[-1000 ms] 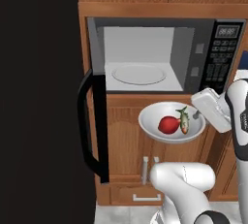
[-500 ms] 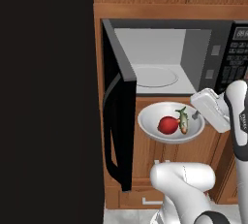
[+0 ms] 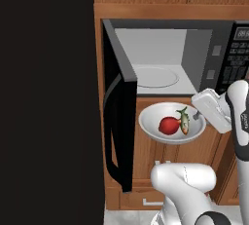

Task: Place the bowl containing the fish and onion in the microwave. Close the microwave door and press the start button to microwave the meal.

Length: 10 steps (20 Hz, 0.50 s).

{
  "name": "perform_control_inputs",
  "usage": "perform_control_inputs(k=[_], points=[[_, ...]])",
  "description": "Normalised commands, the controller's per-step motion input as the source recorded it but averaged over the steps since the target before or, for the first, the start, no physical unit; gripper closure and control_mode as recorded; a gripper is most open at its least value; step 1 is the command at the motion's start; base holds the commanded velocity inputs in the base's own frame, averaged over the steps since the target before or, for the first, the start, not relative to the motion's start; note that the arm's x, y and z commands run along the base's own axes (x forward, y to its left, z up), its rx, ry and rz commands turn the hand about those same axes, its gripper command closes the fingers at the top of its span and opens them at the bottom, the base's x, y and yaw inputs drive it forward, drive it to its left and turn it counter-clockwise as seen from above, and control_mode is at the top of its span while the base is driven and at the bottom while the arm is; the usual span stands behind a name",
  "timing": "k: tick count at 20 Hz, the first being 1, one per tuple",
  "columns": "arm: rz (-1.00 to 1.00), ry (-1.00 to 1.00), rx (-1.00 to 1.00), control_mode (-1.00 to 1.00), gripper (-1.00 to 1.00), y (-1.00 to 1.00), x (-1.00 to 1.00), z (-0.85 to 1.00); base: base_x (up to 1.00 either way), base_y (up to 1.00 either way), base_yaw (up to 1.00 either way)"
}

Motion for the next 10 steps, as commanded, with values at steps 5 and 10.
perform_control_inputs(k=[5, 10], points=[[0.00, 0.00, 0.00, 1.00, 1.00, 0.00, 0.00, 0.00, 0.00, 0.00, 0.00], [-0.01, -0.01, 0.04, -1.00, 1.00, 0.00, 0.20, 0.00, 0.00, 0.00, 0.00]])
